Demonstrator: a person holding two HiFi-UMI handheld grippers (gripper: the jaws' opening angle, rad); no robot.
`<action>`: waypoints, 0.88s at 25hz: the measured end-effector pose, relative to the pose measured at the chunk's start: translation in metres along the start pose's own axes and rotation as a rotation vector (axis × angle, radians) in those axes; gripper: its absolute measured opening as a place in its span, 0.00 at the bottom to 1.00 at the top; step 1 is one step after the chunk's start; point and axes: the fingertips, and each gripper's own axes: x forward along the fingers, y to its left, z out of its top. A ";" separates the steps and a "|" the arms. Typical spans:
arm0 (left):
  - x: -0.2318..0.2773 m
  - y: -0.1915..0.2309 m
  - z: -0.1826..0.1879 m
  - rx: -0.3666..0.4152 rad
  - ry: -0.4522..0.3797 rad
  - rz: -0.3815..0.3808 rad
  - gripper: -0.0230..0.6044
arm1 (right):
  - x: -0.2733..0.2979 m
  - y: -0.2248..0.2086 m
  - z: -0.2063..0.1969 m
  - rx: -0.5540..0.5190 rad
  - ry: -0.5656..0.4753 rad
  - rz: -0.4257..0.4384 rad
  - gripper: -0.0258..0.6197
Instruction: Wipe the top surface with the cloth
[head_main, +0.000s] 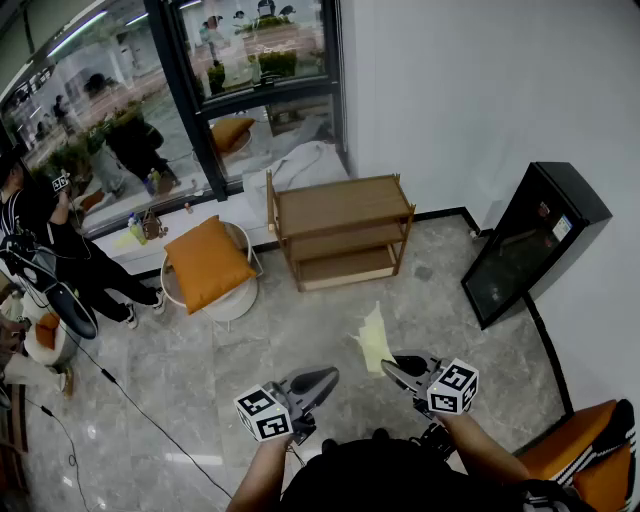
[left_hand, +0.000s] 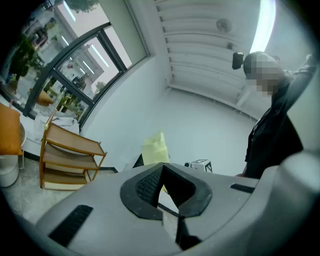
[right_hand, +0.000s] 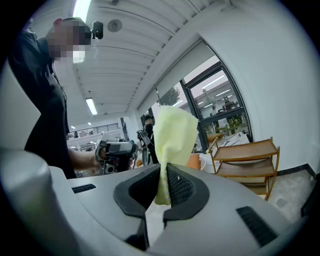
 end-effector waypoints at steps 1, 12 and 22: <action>-0.001 0.000 -0.001 0.010 -0.007 0.015 0.05 | -0.002 0.002 -0.002 -0.001 0.003 -0.001 0.09; 0.025 -0.015 -0.024 0.129 0.048 0.055 0.05 | -0.030 -0.002 -0.019 0.013 -0.006 -0.008 0.09; 0.040 -0.011 -0.057 0.012 0.066 0.122 0.05 | -0.057 -0.018 -0.032 -0.106 -0.002 0.015 0.09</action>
